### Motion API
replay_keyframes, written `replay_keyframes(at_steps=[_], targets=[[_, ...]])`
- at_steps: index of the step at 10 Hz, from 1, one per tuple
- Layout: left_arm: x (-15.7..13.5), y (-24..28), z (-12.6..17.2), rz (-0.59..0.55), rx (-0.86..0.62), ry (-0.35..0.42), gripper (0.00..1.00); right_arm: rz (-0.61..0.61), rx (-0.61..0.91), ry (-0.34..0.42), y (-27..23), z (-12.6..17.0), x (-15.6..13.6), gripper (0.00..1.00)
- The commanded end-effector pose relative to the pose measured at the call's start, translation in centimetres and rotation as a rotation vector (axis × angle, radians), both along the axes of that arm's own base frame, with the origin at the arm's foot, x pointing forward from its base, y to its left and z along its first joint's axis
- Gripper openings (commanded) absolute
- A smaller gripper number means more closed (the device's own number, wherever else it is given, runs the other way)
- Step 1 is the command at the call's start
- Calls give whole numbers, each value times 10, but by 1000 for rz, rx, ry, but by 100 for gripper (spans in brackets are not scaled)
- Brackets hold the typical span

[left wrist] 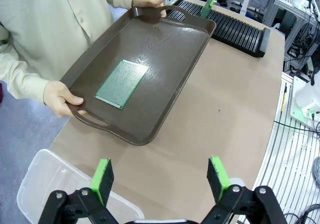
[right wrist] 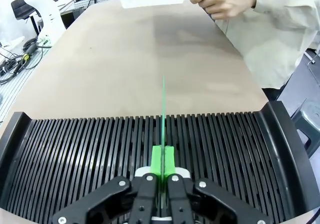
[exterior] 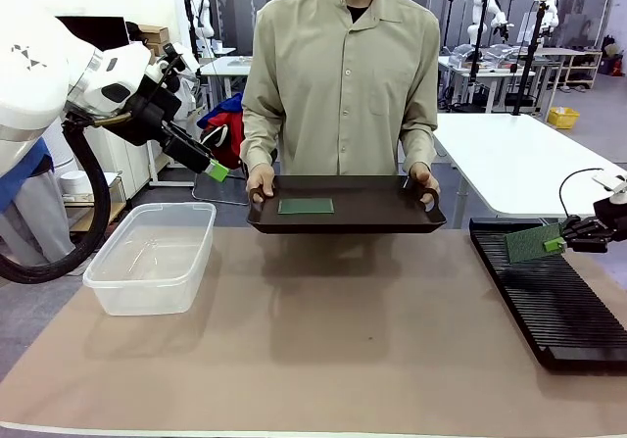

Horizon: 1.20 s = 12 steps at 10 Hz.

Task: Sort PCBs into racks and boxes based on the side picked up.
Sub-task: If the short side of the Blank PCB is picked up, insert it into the PCB Rack ; if the long side is picked up, place it in the Organizing box.

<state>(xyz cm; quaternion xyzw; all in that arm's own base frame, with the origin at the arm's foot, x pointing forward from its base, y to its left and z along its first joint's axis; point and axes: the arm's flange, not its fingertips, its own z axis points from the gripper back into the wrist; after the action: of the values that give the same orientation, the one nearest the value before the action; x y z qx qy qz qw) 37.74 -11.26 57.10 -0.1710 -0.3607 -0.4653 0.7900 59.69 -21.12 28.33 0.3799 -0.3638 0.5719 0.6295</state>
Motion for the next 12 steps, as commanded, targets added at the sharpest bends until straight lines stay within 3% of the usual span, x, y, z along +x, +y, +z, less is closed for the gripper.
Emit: replay_keyframes(at_steps=[1, 12], targets=[[0, 1, -1, -6, 3, 2, 100, -17, -22, 7, 1, -2, 11, 2], [0, 1, -1, -6, 3, 2, 100, -8, 13, 40, -1, -20, 24, 2]])
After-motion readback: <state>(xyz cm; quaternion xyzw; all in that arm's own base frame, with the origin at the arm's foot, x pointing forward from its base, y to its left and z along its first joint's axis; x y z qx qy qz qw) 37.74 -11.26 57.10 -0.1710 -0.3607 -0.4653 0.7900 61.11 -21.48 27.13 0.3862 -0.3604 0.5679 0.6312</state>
